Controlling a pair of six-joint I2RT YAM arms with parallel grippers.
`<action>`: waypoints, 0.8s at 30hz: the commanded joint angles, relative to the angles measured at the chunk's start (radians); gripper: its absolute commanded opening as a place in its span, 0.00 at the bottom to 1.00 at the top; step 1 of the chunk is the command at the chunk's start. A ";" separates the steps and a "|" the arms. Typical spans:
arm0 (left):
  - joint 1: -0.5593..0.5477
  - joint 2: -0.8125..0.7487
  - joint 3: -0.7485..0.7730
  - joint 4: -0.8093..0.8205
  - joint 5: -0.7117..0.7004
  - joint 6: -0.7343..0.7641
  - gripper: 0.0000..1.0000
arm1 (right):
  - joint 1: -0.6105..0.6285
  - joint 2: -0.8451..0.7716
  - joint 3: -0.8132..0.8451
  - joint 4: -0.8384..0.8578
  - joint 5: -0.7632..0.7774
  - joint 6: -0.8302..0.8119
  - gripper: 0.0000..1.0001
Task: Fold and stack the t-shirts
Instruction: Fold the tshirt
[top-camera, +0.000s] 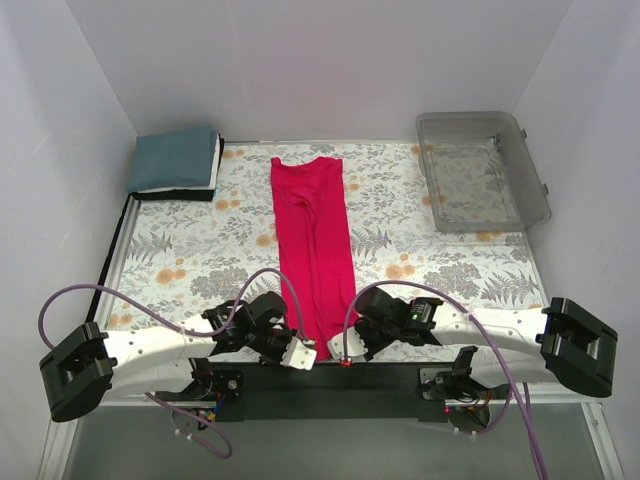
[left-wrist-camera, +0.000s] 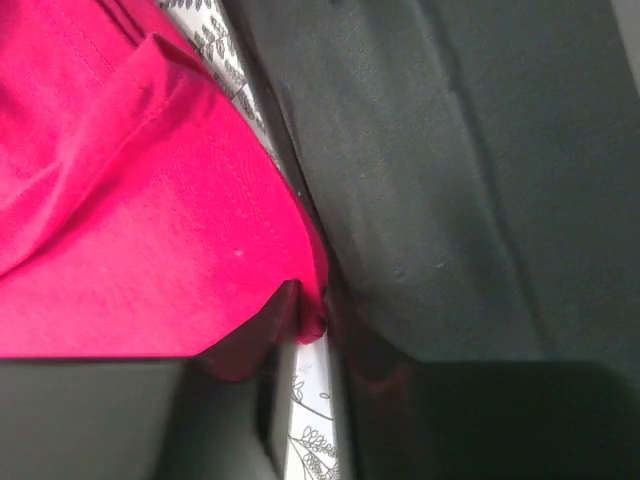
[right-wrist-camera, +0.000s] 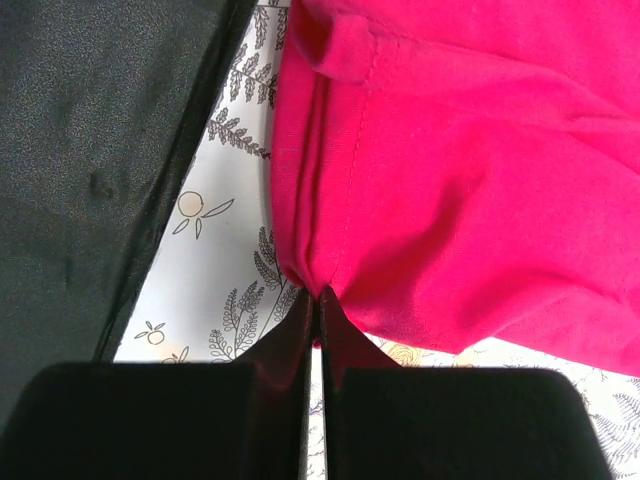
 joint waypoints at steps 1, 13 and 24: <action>0.010 0.004 -0.019 -0.005 -0.117 0.004 0.08 | 0.016 0.026 0.017 -0.072 0.008 0.038 0.01; 0.080 -0.215 0.165 -0.218 -0.032 -0.216 0.00 | -0.014 -0.088 0.239 -0.281 -0.046 0.070 0.01; 0.489 -0.074 0.266 -0.065 0.075 0.041 0.00 | -0.280 0.056 0.406 -0.258 -0.064 -0.108 0.01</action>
